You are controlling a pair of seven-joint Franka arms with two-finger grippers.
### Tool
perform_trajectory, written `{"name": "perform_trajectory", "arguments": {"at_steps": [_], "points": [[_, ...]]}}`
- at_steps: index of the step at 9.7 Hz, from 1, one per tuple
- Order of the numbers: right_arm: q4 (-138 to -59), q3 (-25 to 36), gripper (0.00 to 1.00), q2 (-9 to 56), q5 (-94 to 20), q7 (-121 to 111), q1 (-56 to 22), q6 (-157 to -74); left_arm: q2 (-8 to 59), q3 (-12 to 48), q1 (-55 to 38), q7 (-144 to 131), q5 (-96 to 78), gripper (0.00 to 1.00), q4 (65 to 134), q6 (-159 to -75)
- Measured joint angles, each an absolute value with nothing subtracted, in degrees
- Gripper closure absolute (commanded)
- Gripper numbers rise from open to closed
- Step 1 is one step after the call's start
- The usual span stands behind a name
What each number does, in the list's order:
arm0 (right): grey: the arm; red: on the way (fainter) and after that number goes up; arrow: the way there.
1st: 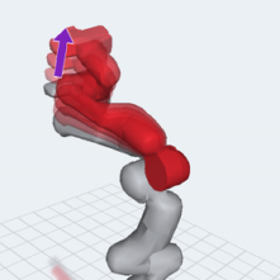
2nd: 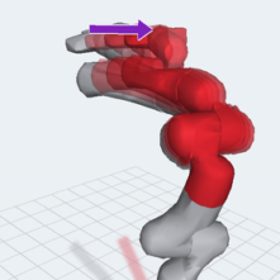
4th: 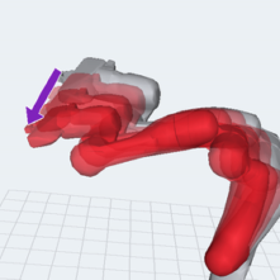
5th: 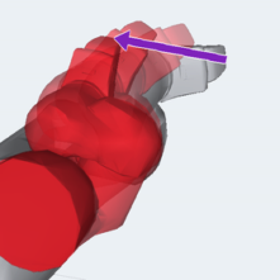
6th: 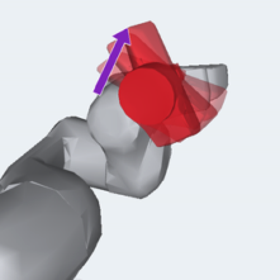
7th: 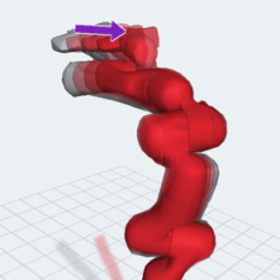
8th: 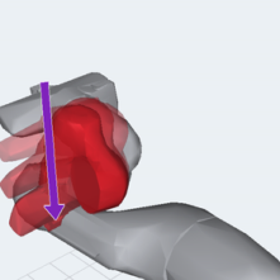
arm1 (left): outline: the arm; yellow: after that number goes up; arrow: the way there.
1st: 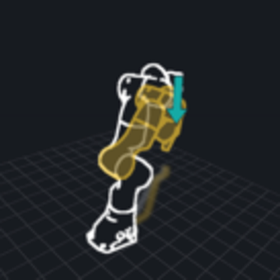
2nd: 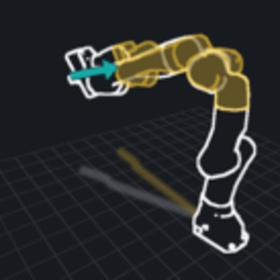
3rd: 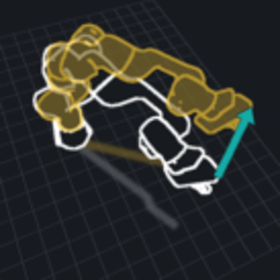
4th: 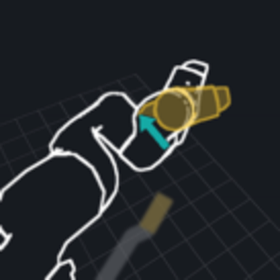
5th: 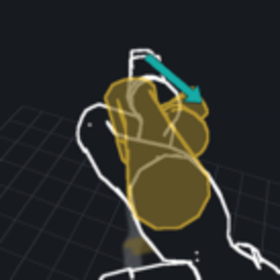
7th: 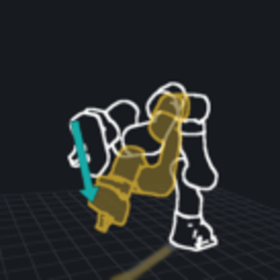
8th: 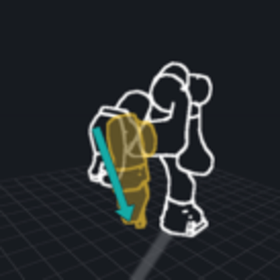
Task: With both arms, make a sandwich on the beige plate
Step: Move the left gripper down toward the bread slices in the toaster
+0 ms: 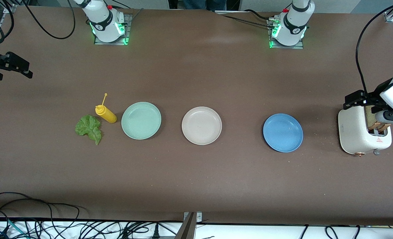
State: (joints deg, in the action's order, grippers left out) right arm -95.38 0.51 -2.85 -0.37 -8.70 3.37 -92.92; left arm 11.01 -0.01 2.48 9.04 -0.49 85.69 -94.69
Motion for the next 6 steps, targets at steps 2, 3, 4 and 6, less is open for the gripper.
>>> {"name": "perform_trajectory", "arguments": {"at_steps": [2,3,4,6], "points": [[-95.4,0.5,0.00,-2.8,-0.4,-8.7,3.4,-92.9,11.0,0.0,2.5,9.0,-0.5,0.00,85.1,-94.7],[-95.4,0.5,0.00,-2.8,-0.4,-8.7,3.4,-92.9,11.0,0.0,2.5,9.0,-0.5,0.00,85.1,-94.7],[-95.4,0.5,0.00,-2.8,-0.4,-8.7,3.4,-92.9,11.0,0.0,2.5,9.0,-0.5,0.00,85.1,-94.7],[-95.4,0.4,0.00,-2.8,-0.4,-8.7,3.4,-92.6,11.0,0.0,2.5,9.0,-0.5,0.00,85.1,-94.7]]}}
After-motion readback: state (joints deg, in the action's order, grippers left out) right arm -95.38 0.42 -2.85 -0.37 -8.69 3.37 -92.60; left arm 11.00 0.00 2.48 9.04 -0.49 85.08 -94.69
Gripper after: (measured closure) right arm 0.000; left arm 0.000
